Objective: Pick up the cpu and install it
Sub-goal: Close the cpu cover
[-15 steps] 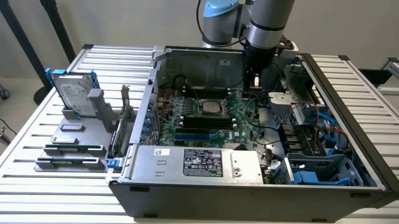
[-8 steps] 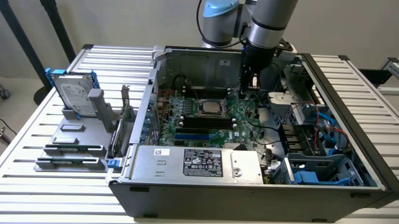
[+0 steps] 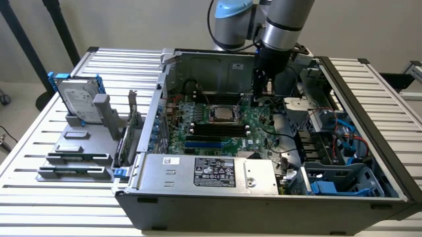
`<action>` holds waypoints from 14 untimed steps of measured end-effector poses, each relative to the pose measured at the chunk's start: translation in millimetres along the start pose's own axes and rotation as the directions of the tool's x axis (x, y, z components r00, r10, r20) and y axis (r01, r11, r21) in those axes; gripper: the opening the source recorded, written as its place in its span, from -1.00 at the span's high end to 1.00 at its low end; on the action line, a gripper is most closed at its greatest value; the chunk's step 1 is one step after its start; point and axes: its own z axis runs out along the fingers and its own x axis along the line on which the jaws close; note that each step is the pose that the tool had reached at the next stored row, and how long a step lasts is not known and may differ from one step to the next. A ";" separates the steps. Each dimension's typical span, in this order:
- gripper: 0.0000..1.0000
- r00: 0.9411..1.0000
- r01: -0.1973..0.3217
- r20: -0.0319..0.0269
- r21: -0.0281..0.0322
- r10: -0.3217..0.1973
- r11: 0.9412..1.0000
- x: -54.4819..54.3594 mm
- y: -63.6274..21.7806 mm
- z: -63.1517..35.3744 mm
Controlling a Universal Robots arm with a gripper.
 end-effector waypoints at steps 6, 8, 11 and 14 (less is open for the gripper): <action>0.79 1.000 0.020 0.000 0.044 -0.020 0.999 0.1 -1.5 0.4; 0.79 1.000 0.027 0.000 0.057 -0.027 0.998 0.1 -2.3 0.7; 0.79 0.999 0.038 0.000 0.068 -0.039 0.997 0.1 -3.9 1.3; 0.79 0.999 0.049 0.000 0.079 -0.049 0.996 0.0 -5.9 2.2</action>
